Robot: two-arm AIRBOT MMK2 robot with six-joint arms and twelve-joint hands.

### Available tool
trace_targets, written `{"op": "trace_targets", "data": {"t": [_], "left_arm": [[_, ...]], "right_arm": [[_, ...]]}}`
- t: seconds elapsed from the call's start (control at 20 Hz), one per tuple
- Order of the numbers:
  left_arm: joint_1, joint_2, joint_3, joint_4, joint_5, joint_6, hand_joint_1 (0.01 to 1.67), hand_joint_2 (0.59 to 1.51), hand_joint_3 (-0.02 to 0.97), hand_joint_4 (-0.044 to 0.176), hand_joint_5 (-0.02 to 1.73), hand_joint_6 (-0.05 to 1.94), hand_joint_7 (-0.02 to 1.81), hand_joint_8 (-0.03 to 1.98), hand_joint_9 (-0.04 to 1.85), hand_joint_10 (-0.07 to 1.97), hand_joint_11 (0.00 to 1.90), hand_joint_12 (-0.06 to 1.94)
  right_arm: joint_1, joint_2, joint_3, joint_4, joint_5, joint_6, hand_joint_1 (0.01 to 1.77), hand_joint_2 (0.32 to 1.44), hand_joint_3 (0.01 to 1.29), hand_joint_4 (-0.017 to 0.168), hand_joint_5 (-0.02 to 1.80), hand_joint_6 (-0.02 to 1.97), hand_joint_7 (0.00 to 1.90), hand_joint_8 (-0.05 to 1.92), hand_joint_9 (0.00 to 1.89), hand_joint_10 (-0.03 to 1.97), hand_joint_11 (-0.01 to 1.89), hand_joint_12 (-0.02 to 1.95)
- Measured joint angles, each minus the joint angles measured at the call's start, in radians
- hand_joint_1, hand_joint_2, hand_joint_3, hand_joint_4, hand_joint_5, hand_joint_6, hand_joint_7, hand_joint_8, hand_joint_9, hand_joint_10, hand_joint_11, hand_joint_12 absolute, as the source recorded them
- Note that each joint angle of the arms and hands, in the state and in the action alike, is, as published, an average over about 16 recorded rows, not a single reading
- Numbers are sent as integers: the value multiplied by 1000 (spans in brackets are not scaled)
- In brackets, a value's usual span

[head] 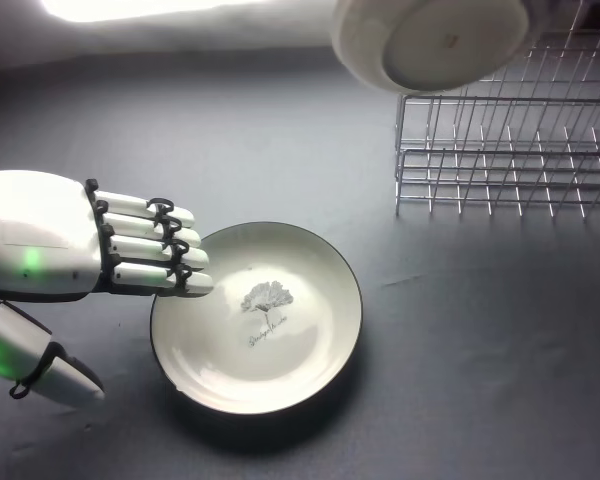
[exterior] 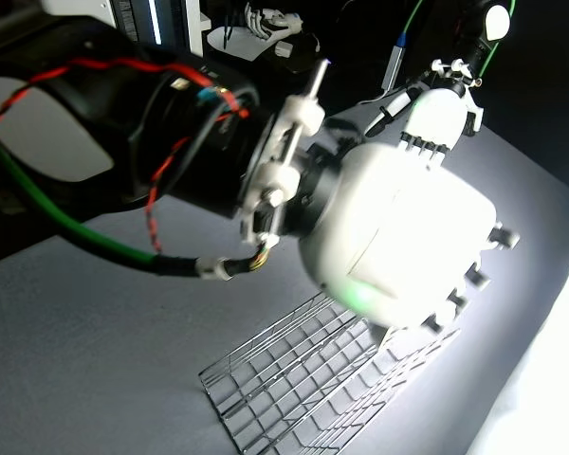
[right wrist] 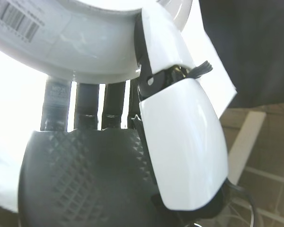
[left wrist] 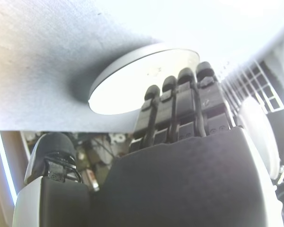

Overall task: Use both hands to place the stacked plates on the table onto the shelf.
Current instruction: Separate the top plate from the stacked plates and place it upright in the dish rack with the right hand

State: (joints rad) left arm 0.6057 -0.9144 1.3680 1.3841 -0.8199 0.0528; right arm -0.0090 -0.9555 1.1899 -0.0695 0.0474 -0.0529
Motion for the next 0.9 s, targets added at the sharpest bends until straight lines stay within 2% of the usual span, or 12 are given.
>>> {"op": "trace_targets", "data": {"t": [0.5,0.9], "left_arm": [[9,-16,4,-4,15,3,15,1117,19,6,22,7,18,12,23,5,13,9],[20,-24,4,-5,19,5,14,1117,19,6,22,7,18,12,22,5,12,9]], "right_arm": [[-63,48,38,-73,11,0,1351,1100,14,-8,817,1104,920,999,796,1365,632,1585],[-137,60,67,-108,42,0,1339,1109,14,-8,803,1129,913,1018,783,1315,635,1575]]}}
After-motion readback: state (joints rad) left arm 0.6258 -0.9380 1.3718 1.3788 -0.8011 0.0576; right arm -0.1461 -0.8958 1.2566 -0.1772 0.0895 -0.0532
